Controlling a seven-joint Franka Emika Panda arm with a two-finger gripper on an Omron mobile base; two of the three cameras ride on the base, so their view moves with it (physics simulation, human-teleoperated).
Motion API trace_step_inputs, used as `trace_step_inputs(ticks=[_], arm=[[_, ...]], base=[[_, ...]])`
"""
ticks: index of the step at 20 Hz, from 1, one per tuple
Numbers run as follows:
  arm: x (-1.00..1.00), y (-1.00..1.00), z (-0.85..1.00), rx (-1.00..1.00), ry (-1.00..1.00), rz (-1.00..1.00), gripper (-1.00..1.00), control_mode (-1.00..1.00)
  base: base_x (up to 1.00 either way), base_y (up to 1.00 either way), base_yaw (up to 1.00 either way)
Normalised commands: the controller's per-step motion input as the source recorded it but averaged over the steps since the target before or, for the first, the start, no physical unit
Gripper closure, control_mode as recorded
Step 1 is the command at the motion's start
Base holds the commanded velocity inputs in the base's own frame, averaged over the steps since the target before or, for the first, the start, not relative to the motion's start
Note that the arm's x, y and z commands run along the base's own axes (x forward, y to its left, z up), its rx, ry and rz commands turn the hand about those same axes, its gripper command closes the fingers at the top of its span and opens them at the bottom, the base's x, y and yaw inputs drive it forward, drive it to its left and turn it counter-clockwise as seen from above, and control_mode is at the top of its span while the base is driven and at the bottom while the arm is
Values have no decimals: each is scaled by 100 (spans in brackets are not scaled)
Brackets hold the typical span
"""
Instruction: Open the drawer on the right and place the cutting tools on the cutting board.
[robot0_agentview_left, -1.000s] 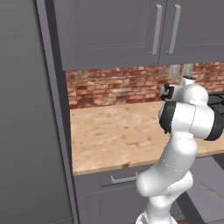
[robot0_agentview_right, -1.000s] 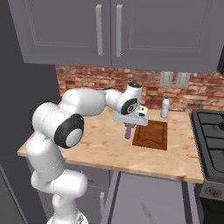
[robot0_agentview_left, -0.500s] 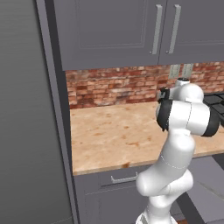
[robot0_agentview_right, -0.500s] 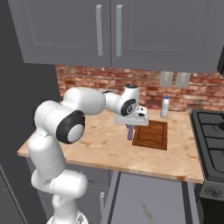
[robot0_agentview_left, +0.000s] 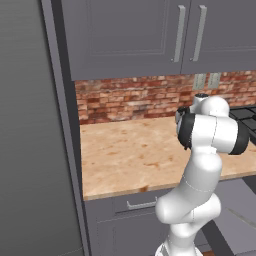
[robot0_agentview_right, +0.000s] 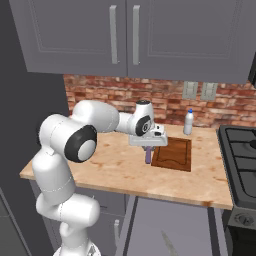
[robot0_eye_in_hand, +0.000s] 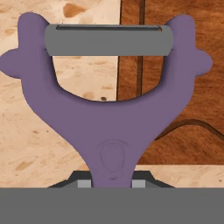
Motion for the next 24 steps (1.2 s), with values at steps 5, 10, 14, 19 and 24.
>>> trace_step_inputs(ticks=[5,10,14,19,24], arm=[[9,-4,0,0,0,0,100,-100],[24,-16,0,0,0,0,100,-100],[26,-20,-1,0,0,0,100,-100],[13,-20,-5,0,0,0,100,-100],[2,-6,-3,0,0,0,-100,-100]], base=[[0,0,0],[0,0,0],[0,0,0],[0,0,0],[0,0,0]])
